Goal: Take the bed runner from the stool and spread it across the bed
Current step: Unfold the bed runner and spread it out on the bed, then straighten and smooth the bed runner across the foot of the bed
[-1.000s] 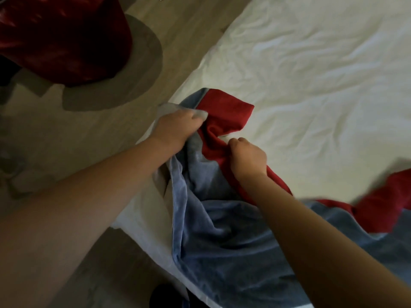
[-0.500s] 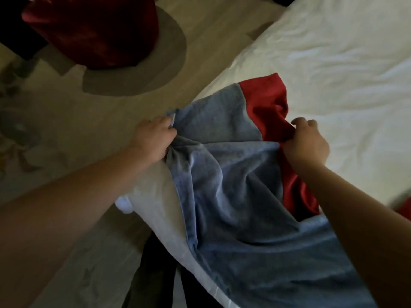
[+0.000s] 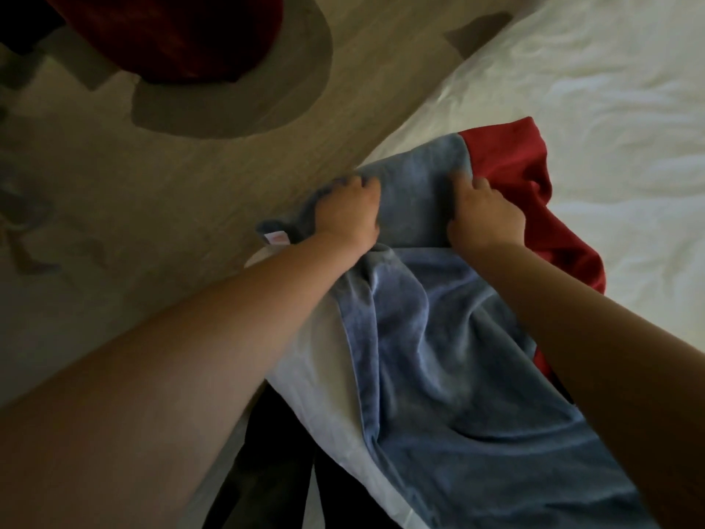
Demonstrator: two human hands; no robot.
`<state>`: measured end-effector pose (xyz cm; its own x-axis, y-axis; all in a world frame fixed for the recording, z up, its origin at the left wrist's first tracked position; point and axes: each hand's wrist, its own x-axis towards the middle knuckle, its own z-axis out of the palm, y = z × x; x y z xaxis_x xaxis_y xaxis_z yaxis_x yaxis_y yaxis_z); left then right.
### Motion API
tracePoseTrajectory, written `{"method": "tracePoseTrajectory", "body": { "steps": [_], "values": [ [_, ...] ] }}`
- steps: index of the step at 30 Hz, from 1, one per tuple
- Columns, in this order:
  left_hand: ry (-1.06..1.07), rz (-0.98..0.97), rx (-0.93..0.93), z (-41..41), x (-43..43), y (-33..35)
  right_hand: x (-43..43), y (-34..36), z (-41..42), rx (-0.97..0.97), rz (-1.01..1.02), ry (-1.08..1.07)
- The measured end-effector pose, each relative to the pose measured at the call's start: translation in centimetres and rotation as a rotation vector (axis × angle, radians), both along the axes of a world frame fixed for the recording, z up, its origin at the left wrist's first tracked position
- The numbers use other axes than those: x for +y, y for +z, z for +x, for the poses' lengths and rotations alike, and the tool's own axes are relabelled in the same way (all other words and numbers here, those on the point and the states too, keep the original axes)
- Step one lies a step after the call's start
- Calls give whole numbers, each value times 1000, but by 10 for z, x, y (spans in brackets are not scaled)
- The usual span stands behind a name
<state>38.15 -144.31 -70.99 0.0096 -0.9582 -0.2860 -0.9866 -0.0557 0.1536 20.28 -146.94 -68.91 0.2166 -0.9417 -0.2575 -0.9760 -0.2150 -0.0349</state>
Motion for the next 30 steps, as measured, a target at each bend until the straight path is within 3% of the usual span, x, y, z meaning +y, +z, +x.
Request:
{"method": "tracePoseTrajectory", "body": {
  "steps": [5, 14, 22, 30],
  "values": [
    [-10, -48, 89, 11, 0, -16, -19, -21, 24, -50, 29, -356],
    [-140, -98, 169, 56, -8, -8, -48, -30, 71, 56, -38, -179],
    [74, 14, 201, 129, 3, -32, -65, -39, 154, -1, -16, 90],
    [124, 48, 164, 145, 7, -46, -61, -48, 156, -75, -18, 110]
  ]
}}
